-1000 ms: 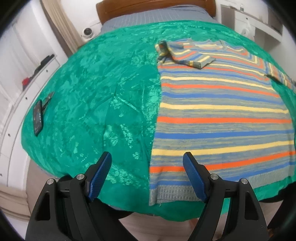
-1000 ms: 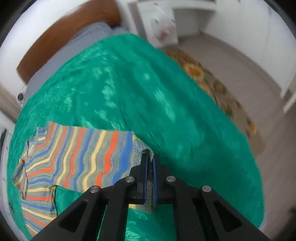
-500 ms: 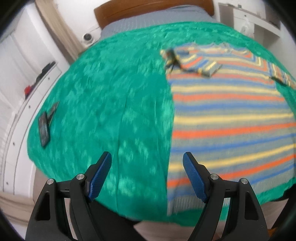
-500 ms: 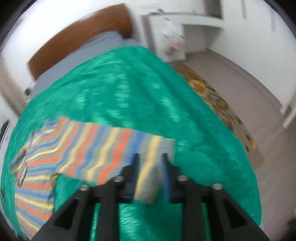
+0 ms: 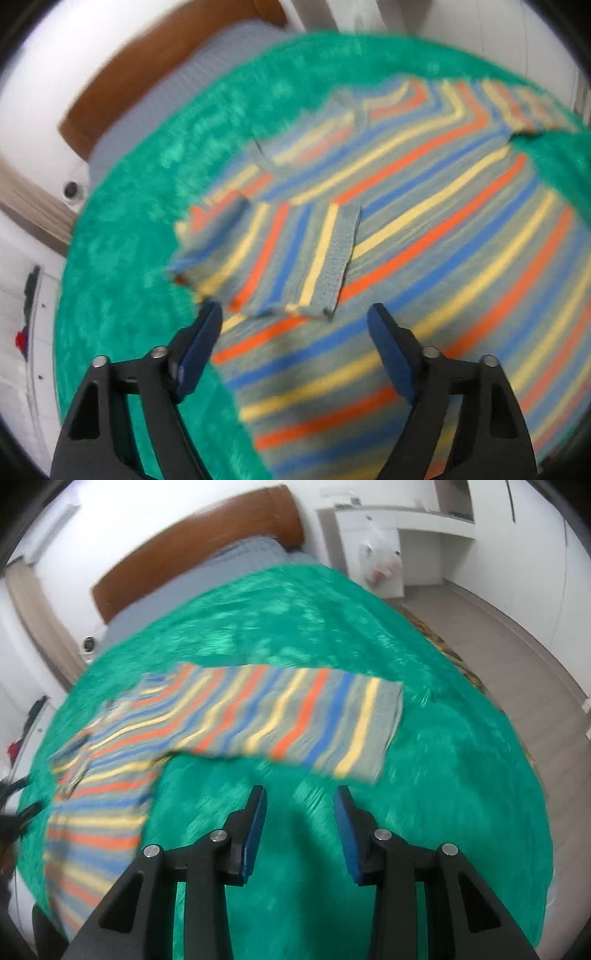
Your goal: Fold small clothes
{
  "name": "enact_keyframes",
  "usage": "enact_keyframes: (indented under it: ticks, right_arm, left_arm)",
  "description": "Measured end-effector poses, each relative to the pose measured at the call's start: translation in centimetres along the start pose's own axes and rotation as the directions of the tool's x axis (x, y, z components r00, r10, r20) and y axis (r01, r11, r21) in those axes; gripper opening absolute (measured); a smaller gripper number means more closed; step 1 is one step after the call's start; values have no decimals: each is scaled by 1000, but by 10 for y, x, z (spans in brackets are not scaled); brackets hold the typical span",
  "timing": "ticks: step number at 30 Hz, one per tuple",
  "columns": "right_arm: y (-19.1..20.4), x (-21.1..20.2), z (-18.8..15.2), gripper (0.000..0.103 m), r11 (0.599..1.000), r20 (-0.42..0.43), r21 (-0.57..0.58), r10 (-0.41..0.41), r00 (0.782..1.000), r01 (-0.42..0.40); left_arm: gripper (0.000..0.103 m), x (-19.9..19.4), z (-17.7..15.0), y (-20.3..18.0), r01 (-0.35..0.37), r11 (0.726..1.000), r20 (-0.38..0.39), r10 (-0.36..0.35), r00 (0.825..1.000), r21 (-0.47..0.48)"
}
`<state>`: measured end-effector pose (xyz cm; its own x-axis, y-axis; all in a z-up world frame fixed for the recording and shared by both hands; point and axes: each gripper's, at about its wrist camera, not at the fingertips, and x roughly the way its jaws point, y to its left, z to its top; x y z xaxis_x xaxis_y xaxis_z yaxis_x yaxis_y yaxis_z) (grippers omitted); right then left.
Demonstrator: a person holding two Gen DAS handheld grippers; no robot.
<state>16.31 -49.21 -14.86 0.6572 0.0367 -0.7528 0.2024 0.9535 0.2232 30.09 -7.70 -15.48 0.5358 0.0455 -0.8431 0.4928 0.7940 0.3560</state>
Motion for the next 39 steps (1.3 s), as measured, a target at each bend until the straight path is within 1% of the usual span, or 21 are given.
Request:
enact_keyframes:
  ticks: [2,3,4,6,7,10,12,13,14,16,17,19,20,21,22,23,25,27,30,34,39]
  right_arm:
    - [10,-19,-19,39,1000,23,-14,9,1000,-8]
    - [16,-25,-27,40,1000,29,-15,17,999,-17]
    - [20,-30,-34,39,1000,34,-17,22,999,-21]
    - [29,-37,-43,40,999,48,-29,20,999,-19]
    - [33,-41,-49,40,999,54,-38,21,998,-19]
    - [48,-49,-59,40,998,68,-52,33,997,-30]
    - [59,-52,-60,40,997,78,-54,53,996,-48]
    - [65,-55,-61,40,997,84,-57,64,994,-59]
    - [71,-58,-63,40,996,88,-59,75,993,-70]
    - [84,-60,-65,40,993,86,-75,95,992,-89]
    - [90,-59,-66,40,992,84,-84,99,992,-92]
    - [102,-55,-70,40,989,77,-105,111,991,-103]
    - [109,-51,-72,40,988,66,-112,114,991,-107]
    - [114,-48,-74,40,987,54,-116,116,992,-109]
    - [118,-44,-76,40,987,42,-117,115,993,-109]
    - [123,-40,-78,40,987,29,-120,109,994,-105]
    - [132,-34,-80,40,987,3,-133,91,996,-90]
    - [138,-30,-79,40,988,-12,-142,66,998,-67]
    - [142,-26,-78,40,989,-35,-148,18,999,-23]
    - [143,-29,-75,40,986,-32,-162,-48,998,42]
    - [149,-33,-75,40,973,-23,-209,-102,994,95]
  left_arm:
    - [78,26,4,3,38,999,-58,-38,998,0]
    - [78,34,5,3,52,999,-70,-52,996,2]
    - [74,40,6,5,67,998,-70,-66,995,2]
    - [34,43,8,10,124,992,-65,-125,990,-22]
    - [5,43,10,16,156,986,-74,-159,984,-54]
    - [4,27,11,39,165,977,-3,-167,986,-139]
    - [4,12,5,76,179,945,63,-168,984,-274]
    - [4,3,-5,109,174,906,97,-148,984,-385]
    - [4,0,-15,131,164,873,107,-128,986,-459]
    - [4,-2,-43,176,109,783,91,-67,994,-612]
    - [3,2,-63,202,35,732,46,-4,999,-680]
    - [3,14,-96,236,-97,651,-57,82,995,-753]
    - [3,24,-119,254,-162,588,-126,102,987,-792]
    - [3,29,-130,261,-191,561,-158,109,982,-806]
    - [3,39,-148,270,-220,518,-198,99,975,-826]
    - [3,46,-158,272,-218,503,-209,76,975,-836]
    - [3,59,-172,272,-213,482,-224,36,974,-850]
    - [3,69,-173,267,-212,478,-227,26,974,-853]
    - [2,75,-171,260,-229,496,-236,49,971,-837]
    - [3,83,-176,264,-216,496,-222,47,974,-841]
    - [3,79,-181,265,-207,508,-209,53,976,-836]
